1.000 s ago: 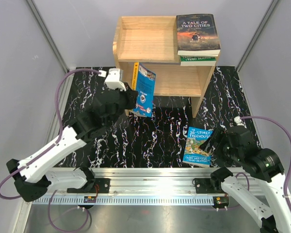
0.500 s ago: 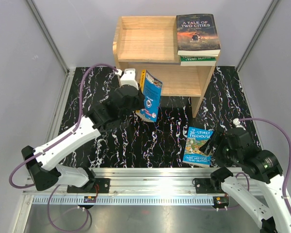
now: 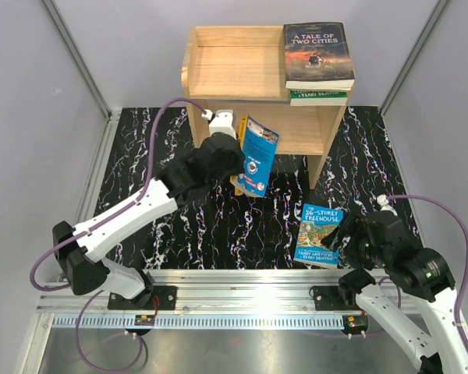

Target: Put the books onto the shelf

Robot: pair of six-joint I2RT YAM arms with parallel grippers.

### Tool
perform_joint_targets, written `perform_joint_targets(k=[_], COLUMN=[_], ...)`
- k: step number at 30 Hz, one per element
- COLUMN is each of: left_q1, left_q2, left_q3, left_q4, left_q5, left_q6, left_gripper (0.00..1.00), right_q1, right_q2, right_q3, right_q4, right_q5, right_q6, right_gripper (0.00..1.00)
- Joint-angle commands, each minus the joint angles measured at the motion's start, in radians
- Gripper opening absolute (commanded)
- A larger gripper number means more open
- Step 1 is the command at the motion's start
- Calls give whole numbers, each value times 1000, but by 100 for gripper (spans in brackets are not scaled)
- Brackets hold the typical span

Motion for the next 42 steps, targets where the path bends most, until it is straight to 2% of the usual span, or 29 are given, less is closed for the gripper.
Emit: perform_joint_targets(k=[1, 5, 9, 15, 20, 23, 25, 29, 33, 36, 38, 42], left_q1=[4, 4, 3, 4, 3, 3, 4, 6, 13, 21, 24, 29], left_q2=[75, 105, 112, 128, 131, 137, 146, 167, 174, 168, 163, 161], left_q3=[56, 65, 76, 108, 139, 176, 211, 260, 280, 271, 265, 268], left_q4=[3, 21, 21, -3, -28, -46, -57, -94, -114, -115, -108, -98], left_q5=[61, 92, 101, 103, 127, 146, 158, 170, 178, 193, 205, 230], left_q6=[-2, -11, -13, -11, -22, -22, -20, -10, 0, 6, 3, 3], left_gripper=[0, 0, 0, 0, 0, 0, 0, 0, 0, 0, 0, 0], right_q1=[7, 7, 8, 5, -7, -37, -48, -53, -53, -53, -53, -48], right_q2=[-17, -5, 65, 291, 579, 717, 768, 779, 744, 736, 786, 947], right_q3=[-7, -29, -85, -116, -129, -164, -209, -356, -445, -436, -395, -332], right_q4=[2, 79, 335, 673, 941, 1156, 1380, 1762, 1951, 1927, 1911, 2038], right_q5=[40, -5, -159, -260, -283, -378, -435, -450, -440, -427, -440, -516], right_q6=[17, 15, 11, 46, 87, 165, 273, 472, 567, 554, 529, 580], right_gripper=[86, 87, 86, 86, 86, 86, 87, 87, 87, 87, 87, 86])
